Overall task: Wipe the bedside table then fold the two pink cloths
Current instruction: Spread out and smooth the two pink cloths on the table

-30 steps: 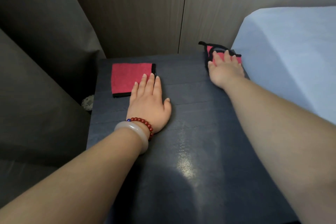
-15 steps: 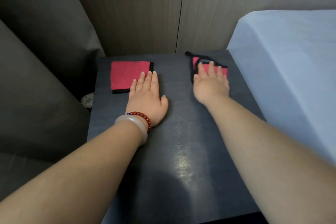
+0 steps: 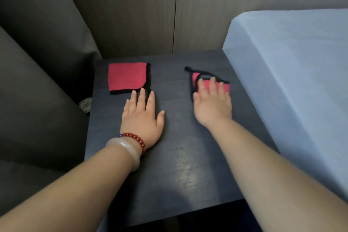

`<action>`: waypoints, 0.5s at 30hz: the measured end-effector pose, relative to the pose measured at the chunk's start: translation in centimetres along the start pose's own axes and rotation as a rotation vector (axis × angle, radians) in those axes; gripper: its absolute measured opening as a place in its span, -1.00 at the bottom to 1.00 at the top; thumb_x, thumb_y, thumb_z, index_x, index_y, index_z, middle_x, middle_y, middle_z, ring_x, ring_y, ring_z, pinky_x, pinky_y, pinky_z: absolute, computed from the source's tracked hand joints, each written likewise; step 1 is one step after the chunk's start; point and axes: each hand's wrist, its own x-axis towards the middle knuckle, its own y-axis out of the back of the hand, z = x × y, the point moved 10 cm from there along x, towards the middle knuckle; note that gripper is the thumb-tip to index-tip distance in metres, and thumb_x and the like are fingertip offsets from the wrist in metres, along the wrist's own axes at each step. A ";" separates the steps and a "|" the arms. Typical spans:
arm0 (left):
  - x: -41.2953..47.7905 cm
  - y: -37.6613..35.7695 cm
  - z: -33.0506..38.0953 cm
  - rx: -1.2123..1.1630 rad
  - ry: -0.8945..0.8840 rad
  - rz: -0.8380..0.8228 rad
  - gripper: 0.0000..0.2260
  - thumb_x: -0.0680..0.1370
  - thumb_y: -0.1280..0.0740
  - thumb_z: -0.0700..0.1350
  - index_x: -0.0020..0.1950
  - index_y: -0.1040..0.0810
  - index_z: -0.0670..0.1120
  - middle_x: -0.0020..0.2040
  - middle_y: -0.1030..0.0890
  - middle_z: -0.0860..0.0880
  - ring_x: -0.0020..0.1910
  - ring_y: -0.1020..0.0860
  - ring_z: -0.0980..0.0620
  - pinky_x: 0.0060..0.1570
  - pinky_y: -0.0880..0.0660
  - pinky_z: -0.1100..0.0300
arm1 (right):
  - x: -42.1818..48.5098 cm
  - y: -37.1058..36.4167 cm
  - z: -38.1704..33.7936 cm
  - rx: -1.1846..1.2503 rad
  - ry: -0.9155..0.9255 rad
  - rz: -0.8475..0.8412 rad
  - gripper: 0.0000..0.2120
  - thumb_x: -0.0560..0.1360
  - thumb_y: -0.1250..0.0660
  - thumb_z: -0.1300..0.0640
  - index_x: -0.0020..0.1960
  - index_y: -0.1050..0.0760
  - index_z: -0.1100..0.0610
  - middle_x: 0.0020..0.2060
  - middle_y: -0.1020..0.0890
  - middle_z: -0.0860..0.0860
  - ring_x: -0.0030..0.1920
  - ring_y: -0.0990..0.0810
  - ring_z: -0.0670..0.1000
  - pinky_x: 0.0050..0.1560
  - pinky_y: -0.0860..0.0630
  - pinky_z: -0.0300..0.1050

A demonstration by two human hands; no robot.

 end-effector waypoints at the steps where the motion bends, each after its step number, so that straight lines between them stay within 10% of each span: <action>1: -0.4 0.0 0.0 0.019 -0.013 0.014 -0.40 0.58 0.06 0.17 0.58 -0.06 -0.05 0.59 -0.02 -0.12 0.56 0.08 -0.11 0.52 0.11 -0.04 | -2.0 -0.5 -2.1 -0.004 0.107 0.011 -0.48 0.61 0.16 -0.17 0.55 0.12 -0.16 0.56 0.16 -0.03 0.55 0.18 0.08 0.52 0.17 0.07; 4: -0.3 0.0 -0.1 0.009 -0.011 0.026 -0.43 0.59 0.01 0.13 0.57 -0.09 -0.06 0.59 -0.05 -0.12 0.56 0.06 -0.09 0.52 0.12 -0.02 | -3.0 -0.7 -1.9 -0.052 0.270 -0.009 -0.49 0.62 0.13 -0.17 0.55 0.08 -0.16 0.56 0.12 -0.05 0.55 0.14 0.07 0.52 0.14 0.04; 9: -0.4 -0.1 0.2 -0.001 0.008 0.026 -0.45 0.61 -0.05 0.08 0.58 -0.08 -0.05 0.59 -0.04 -0.10 0.56 0.07 -0.08 0.51 0.15 -0.01 | 1.8 1.0 7.1 -0.008 -0.201 -0.048 -0.47 0.61 0.17 -0.16 0.56 0.16 -0.13 0.56 0.18 0.00 0.55 0.17 0.09 0.52 0.15 0.08; 15: -0.5 0.4 0.2 -0.067 0.001 0.023 -0.48 0.61 -0.05 -0.04 0.58 -0.08 -0.08 0.59 -0.03 -0.08 0.56 0.06 -0.04 0.52 0.14 0.03 | -4.9 -1.7 -5.9 -0.017 0.310 -0.020 -0.49 0.62 0.14 -0.15 0.55 0.10 -0.15 0.56 0.15 -0.07 0.55 0.17 0.02 0.52 0.18 0.02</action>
